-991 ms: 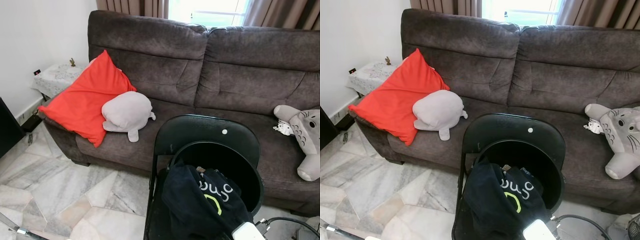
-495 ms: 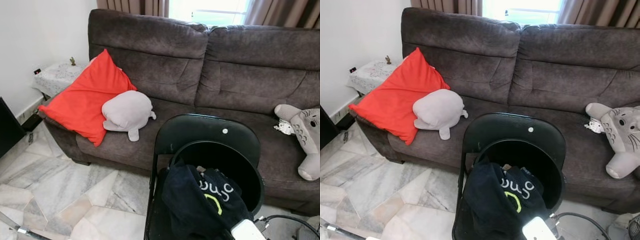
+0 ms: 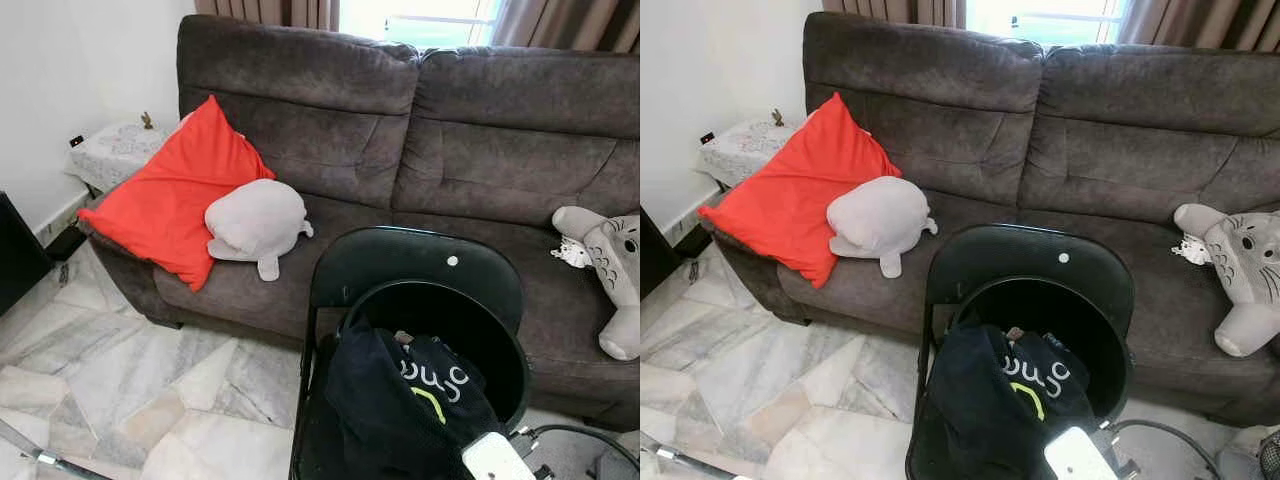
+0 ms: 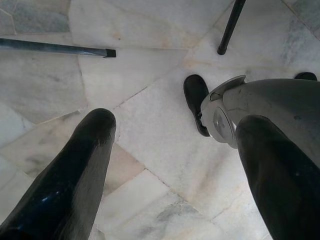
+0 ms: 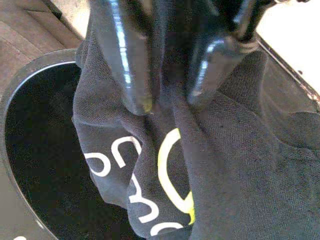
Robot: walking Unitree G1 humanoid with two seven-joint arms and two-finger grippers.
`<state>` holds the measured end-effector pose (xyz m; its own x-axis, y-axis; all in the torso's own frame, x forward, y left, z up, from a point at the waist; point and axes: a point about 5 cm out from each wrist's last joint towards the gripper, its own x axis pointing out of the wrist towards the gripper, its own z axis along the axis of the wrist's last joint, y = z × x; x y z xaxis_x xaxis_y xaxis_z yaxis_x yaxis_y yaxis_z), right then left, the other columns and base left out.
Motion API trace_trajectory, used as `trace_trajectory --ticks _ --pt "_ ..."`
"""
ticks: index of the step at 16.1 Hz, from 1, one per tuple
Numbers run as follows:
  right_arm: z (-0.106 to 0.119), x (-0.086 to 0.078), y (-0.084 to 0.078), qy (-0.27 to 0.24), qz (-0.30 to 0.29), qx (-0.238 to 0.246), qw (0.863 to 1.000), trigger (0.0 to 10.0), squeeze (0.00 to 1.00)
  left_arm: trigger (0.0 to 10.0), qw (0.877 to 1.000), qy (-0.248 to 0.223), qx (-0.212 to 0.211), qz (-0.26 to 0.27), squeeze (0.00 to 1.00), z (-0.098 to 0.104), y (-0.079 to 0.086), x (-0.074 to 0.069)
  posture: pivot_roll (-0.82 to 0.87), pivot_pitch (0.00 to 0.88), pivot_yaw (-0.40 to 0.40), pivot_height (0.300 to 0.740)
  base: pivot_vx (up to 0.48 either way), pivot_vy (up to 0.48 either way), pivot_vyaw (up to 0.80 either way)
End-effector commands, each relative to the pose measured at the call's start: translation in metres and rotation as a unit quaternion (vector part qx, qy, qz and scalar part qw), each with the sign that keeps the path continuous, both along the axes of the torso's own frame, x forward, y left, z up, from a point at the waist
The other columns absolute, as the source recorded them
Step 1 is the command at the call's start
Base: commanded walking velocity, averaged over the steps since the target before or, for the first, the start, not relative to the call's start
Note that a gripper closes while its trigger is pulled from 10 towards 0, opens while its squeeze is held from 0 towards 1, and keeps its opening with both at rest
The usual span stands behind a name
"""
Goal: Hang hanger
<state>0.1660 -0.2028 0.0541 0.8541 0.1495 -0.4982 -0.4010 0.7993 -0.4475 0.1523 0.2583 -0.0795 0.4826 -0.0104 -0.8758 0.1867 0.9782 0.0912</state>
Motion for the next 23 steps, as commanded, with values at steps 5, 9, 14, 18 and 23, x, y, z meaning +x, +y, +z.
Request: trace_trajectory --ticks 5,9,14,18,23 --pt "0.017 0.018 -0.013 -0.074 -0.040 -0.022 0.996 0.0 0.00 10.0 1.000 0.008 0.006 -0.003 0.00 0.000 0.005 -0.003 -0.07 0.060 0.015 0.740 0.000 0.000 0.00" --pt "0.025 0.027 -0.019 -0.104 -0.053 -0.027 0.993 0.0 0.00 10.0 1.000 0.007 0.005 -0.004 0.00 0.000 0.004 -0.003 -0.07 0.057 0.016 0.740 0.000 0.000 0.00" --pt "0.030 0.018 -0.004 -0.112 -0.017 0.028 0.993 10.0 0.66 10.0 1.000 0.009 0.005 -0.003 0.00 0.000 0.004 -0.003 -0.06 0.059 0.012 0.740 0.000 0.000 0.00" --pt "0.032 0.000 0.002 -0.098 0.000 0.045 0.994 10.0 1.00 10.0 1.000 0.009 0.005 -0.004 0.00 0.000 0.004 -0.003 -0.07 0.064 0.013 0.740 0.000 0.000 0.00" --pt "0.026 -0.012 -0.004 -0.061 -0.014 0.048 0.997 10.0 1.00 10.0 1.000 0.009 0.004 -0.007 0.00 0.000 0.004 -0.003 -0.08 0.066 0.014 0.740 0.000 0.000 0.00"
